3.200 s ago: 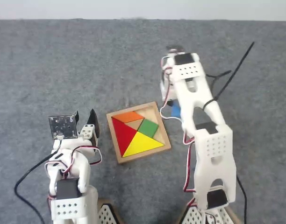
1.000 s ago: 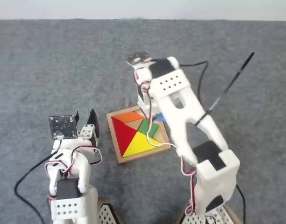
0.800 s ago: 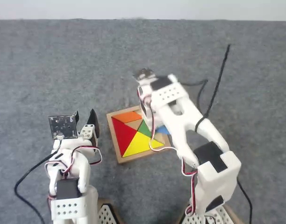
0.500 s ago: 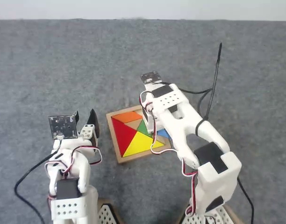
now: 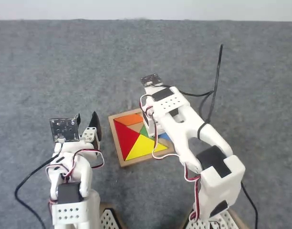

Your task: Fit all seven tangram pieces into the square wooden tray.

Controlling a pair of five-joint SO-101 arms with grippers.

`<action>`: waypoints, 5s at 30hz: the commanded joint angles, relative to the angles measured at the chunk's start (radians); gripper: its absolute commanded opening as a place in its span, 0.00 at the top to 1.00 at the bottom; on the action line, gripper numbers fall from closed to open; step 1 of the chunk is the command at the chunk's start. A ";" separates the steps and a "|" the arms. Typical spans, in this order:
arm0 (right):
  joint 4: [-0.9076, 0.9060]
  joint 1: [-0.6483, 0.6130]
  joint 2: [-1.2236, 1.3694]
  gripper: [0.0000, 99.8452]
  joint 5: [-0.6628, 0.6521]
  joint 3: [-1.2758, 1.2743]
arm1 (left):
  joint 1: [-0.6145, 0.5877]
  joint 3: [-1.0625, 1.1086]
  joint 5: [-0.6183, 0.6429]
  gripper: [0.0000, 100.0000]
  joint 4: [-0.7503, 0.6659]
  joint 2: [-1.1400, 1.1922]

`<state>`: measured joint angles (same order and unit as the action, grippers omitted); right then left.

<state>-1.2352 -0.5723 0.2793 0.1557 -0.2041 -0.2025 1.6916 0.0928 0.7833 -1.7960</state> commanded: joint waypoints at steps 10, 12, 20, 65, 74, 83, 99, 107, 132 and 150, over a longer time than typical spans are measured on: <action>-0.004 -0.067 -0.120 0.86 -0.017 -0.006 | 0.006 -0.008 -0.014 0.85 0.003 -0.017; -0.004 -0.067 -0.104 0.86 -0.017 -0.006 | 0.006 -0.008 -0.014 0.85 0.003 -0.017; -0.031 -0.077 -0.099 0.85 -0.020 0.000 | 0.006 -0.008 -0.014 0.85 0.003 -0.017; -0.159 0.423 -0.805 0.88 -1.227 -0.859 | 0.006 -0.008 -0.014 0.85 0.003 -0.017; -0.035 0.461 -0.803 0.80 -1.229 -0.939 | 0.006 -0.008 -0.014 0.85 0.003 -0.017; 0.113 0.653 -0.803 0.80 -1.227 -0.898 | 0.006 -0.008 -0.014 0.85 0.005 -0.017; 0.173 0.898 -0.814 0.80 -0.704 -0.638 | 0.006 -0.008 -0.014 0.85 0.005 -0.015; 0.093 0.908 -0.806 0.80 -0.585 -0.588 | 0.006 -0.008 -0.014 0.85 0.005 -0.015; 0.035 0.937 -0.337 0.79 0.491 -0.371 | 0.005 -0.008 -0.026 0.85 0.098 -0.015; 0.031 0.808 -0.079 0.78 0.502 -0.221 | 0.000 -0.008 -0.130 0.85 0.138 -0.017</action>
<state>-1.1907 0.2839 0.1918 0.6452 -0.4419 -0.2025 1.6916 -0.0253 0.9183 -1.7960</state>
